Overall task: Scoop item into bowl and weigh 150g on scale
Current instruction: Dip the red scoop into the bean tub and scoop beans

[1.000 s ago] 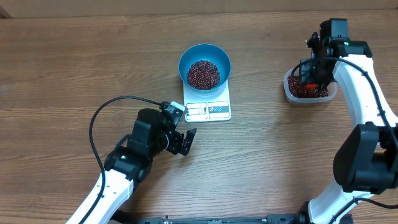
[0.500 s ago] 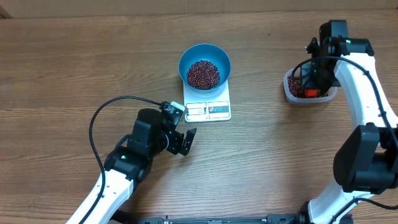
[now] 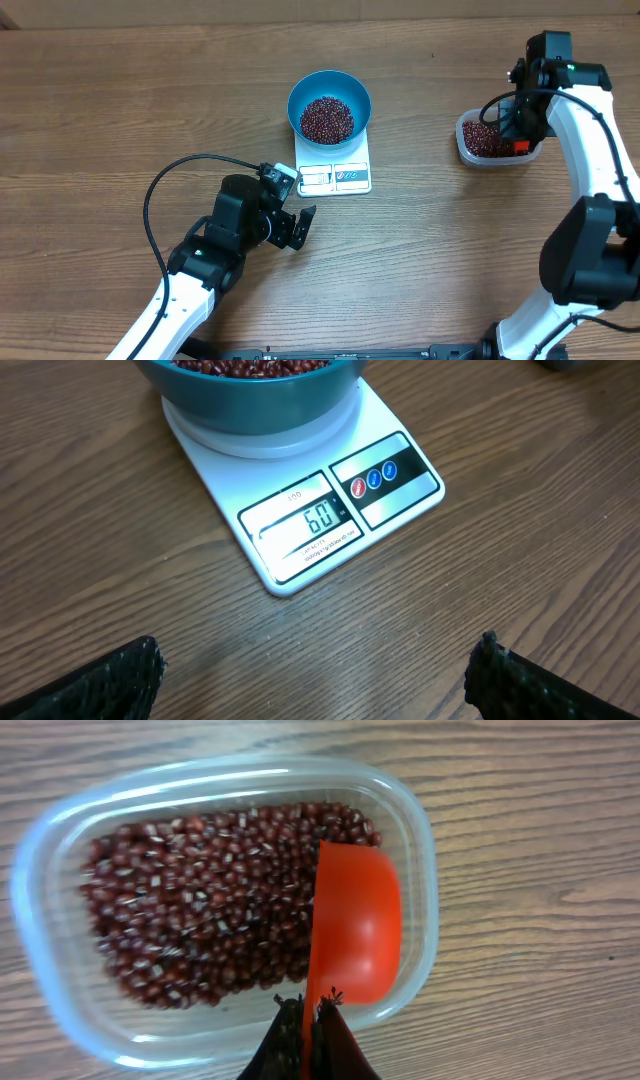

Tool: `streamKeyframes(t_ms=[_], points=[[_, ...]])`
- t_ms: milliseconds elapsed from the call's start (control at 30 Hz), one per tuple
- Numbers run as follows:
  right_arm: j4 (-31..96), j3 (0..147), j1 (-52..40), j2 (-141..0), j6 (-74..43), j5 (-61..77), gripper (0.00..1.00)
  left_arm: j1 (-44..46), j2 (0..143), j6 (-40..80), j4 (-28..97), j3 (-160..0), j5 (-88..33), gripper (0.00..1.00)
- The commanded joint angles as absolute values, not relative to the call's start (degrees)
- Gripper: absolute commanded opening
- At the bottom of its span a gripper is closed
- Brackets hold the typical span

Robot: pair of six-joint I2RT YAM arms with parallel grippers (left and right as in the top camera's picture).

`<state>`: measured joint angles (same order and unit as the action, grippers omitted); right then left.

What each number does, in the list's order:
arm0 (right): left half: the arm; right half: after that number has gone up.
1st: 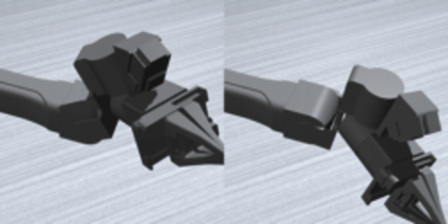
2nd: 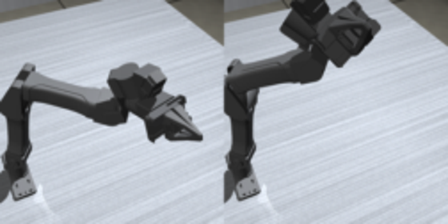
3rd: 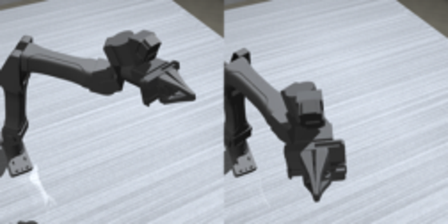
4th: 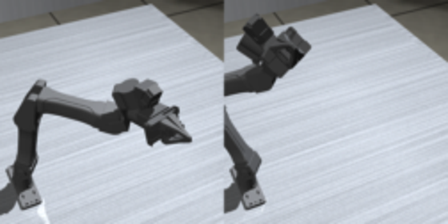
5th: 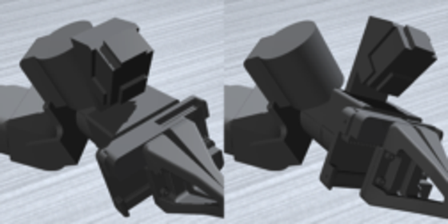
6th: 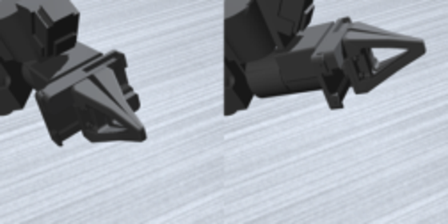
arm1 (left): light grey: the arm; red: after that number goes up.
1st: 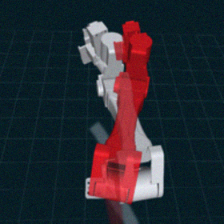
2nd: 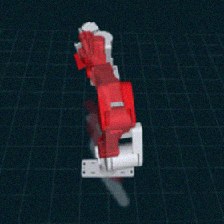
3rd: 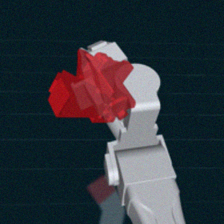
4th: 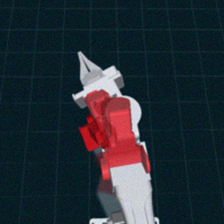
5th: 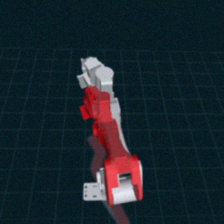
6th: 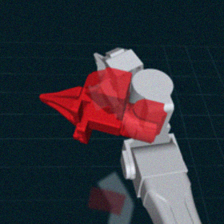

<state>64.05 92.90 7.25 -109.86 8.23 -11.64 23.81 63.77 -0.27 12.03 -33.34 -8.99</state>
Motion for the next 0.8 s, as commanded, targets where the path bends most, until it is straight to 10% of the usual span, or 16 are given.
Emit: streamKeyframes(t_ms=[0,767], points=[[63.55,94.02,7.68,-112.18,8.8,-12.8,0.04,24.03,63.66,0.23,11.97,-33.58,-9.69,1.0],[64.18,94.0,9.74,-114.89,13.8,11.05,0.04,24.03,63.66,0.23,11.97,-33.58,-9.67,1.0]])
